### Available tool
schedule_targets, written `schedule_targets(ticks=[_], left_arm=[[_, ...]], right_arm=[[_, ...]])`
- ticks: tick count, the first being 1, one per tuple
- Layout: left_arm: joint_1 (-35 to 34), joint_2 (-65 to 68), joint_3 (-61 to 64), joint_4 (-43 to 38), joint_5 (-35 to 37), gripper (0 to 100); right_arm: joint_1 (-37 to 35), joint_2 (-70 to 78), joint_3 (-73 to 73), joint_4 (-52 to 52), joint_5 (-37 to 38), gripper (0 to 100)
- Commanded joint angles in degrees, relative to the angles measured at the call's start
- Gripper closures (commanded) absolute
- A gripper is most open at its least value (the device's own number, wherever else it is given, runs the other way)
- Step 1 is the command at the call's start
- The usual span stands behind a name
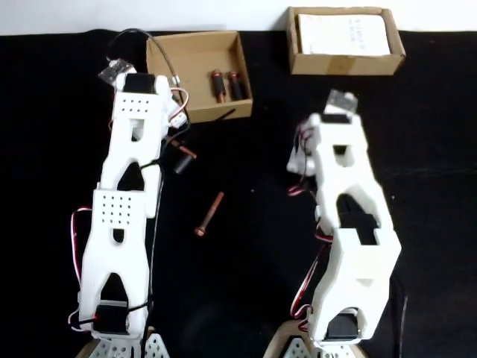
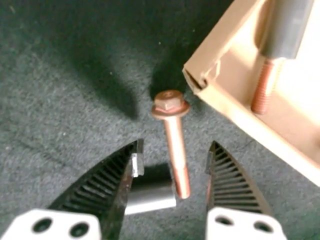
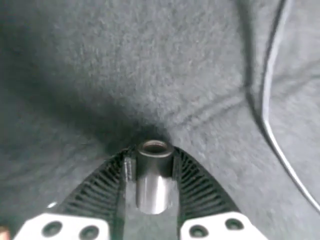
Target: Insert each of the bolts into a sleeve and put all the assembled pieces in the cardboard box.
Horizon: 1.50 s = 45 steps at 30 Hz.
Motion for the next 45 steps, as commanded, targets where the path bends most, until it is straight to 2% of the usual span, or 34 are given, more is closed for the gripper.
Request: schedule_targets(ticks=[1, 7, 11, 20, 24, 31, 36, 40, 45], left_arm=[[0.5, 0.2, -2.9, -0.3, 0.4, 79], [0.4, 4.1, -2.8, -4.4, 0.4, 79], [0.1, 6.3, -2.8, -8.3, 0.4, 86], [-0.2, 6.6, -2.9, -8.3, -0.4, 94], [-0.2, 6.6, -2.9, -8.2, -4.4, 99], [0.7, 4.5, -9.1, -3.4, -9.5, 99], [5.1, 0.3, -18.0, 2.1, -17.1, 99], [8.5, -3.8, -23.7, 2.7, -26.5, 99], [10.7, -13.1, -23.5, 3.3, -33.2, 99]], right_arm=[[-0.4, -4.5, 6.5, -8.1, 0.1, 99.1], [-0.3, -4.5, 12.4, -15.0, 0.1, 99.1], [-0.3, -4.5, 12.6, -15.5, 0.1, 99.1], [-0.2, -4.5, 12.4, -15.5, 0.4, 99.1], [-0.2, -4.5, 12.4, -15.5, 0.4, 99.1], [-0.1, -4.8, 12.4, -15.5, 0.4, 99.1], [-0.1, -5.2, 12.4, -15.5, 0.7, 99.1], [0.0, -9.3, 12.8, -15.1, 5.7, 99.1], [1.5, -19.8, 13.9, -11.6, 6.6, 99.1]])
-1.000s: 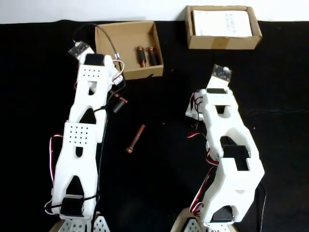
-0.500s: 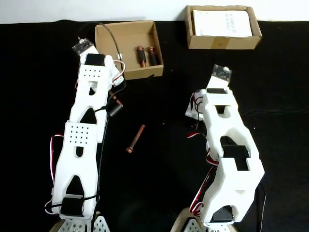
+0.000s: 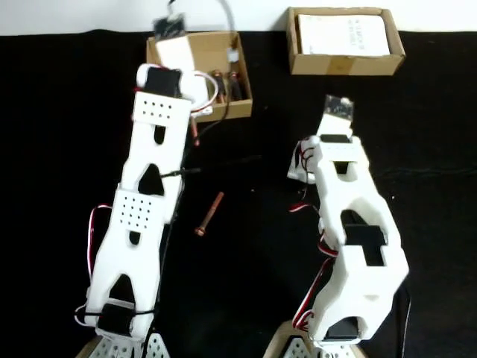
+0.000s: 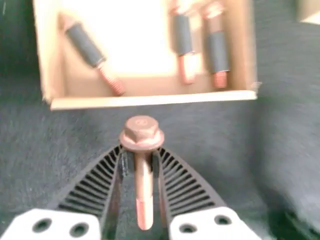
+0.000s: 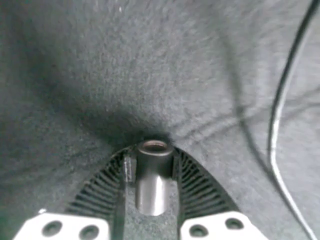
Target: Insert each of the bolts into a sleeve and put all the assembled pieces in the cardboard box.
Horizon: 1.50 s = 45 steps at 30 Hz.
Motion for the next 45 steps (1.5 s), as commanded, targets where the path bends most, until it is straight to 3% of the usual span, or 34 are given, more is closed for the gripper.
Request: schedule_targets(ticks=[1, 11, 20, 25, 30, 32, 35, 39, 45], left_arm=[[1.1, -11.2, -2.9, 0.3, -3.5, 99], [1.1, -35.1, -2.7, 0.5, -10.4, 99], [0.7, -56.5, 1.3, 0.6, -12.8, 99], [1.1, -73.4, 21.2, 0.6, -12.7, 99], [3.1, -93.4, 53.8, 0.2, -12.6, 99], [4.9, -100.8, 66.5, 0.0, -12.6, 99], [7.8, -111.2, 85.1, -7.1, -12.6, 99], [11.1, -122.4, 105.9, -25.1, -12.5, 99], [16.6, -124.6, 130.1, -52.3, -12.5, 99]], right_arm=[[0.9, -12.3, 0.4, 3.2, 0.6, 99.1], [-2.3, -47.3, 2.0, 22.4, 0.8, 99.1], [-12.4, -83.9, 27.1, 18.6, 8.6, 99.1], [-15.5, -103.7, 46.8, 10.0, 14.3, 99.1], [-20.6, -120.7, 64.9, 0.9, 14.4, 99.1], [-22.3, -120.7, 69.7, -2.7, 14.4, 99.1], [-24.8, -119.4, 74.8, -11.6, 14.4, 99.1], [-29.1, -120.0, 80.6, -24.5, 14.4, 99.1], [-29.7, -120.0, 83.6, -35.0, 14.4, 99.1]])
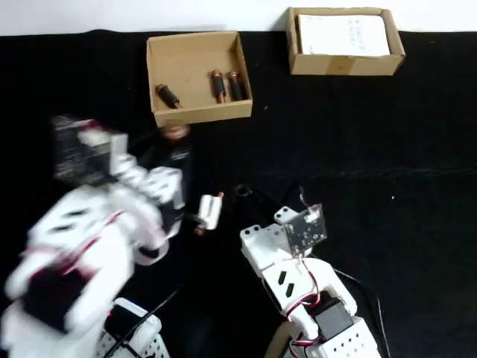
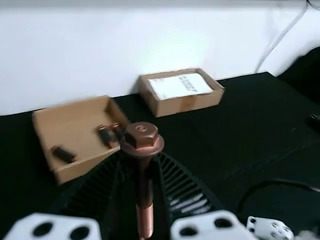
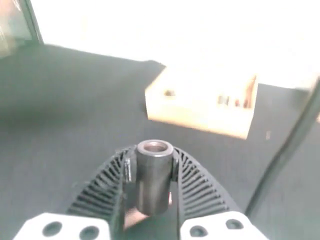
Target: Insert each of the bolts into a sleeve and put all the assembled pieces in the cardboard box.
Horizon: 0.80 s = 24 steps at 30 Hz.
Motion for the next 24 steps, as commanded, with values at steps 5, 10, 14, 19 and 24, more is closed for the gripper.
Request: schedule_targets(ticks=[5, 10, 14, 19, 24], left_arm=[[6.0, 4.4, 8.7, -15.8, -0.1, 99], [6.4, 11.0, 1.5, -15.8, 3.4, 99], [6.3, 16.5, 0.4, -15.7, 8.9, 99], [6.4, 19.6, 0.0, -16.0, 9.7, 99], [5.9, 20.7, 0.2, -15.8, 9.6, 99]], right_arm=[[-0.5, -1.3, 2.0, -9.2, 0.5, 99.1], [-0.5, -1.3, 5.3, -11.2, 0.5, 99.1], [-0.4, -1.3, 5.7, -12.8, 0.5, 99.1], [-0.4, -1.3, 5.7, -12.8, 0.5, 99.1], [-0.4, -1.3, 5.7, -12.8, 0.5, 99.1]])
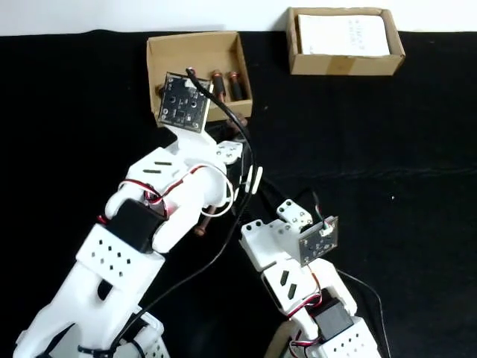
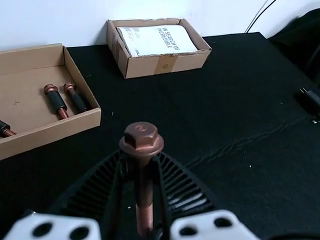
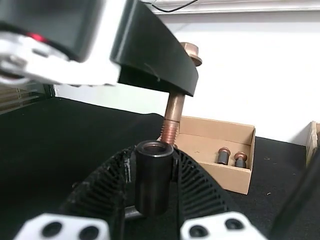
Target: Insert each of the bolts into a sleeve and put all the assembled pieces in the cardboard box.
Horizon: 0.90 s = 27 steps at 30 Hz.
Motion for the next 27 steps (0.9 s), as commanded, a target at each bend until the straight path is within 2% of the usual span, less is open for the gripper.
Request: schedule_targets(ticks=[1, 7, 13, 18, 27], left_arm=[[0.1, 0.2, -3.4, -1.2, 0.3, 99], [0.2, 0.1, -8.7, -0.1, 0.3, 99], [2.9, 0.1, -17.0, 8.9, 0.3, 99], [4.5, 0.0, -17.0, 12.7, 0.3, 99], [4.4, 0.1, -12.9, 12.4, 0.3, 99]], right_arm=[[-0.2, -1.3, 5.7, -1.4, 0.5, 99.1], [-0.2, -1.3, 5.8, -1.4, 0.5, 99.1], [-0.2, -1.3, 5.8, -1.4, 0.4, 99.1], [-0.2, -1.3, 5.8, -1.4, 0.4, 99.1], [0.7, -1.3, 5.8, -1.4, 0.4, 99.1]])
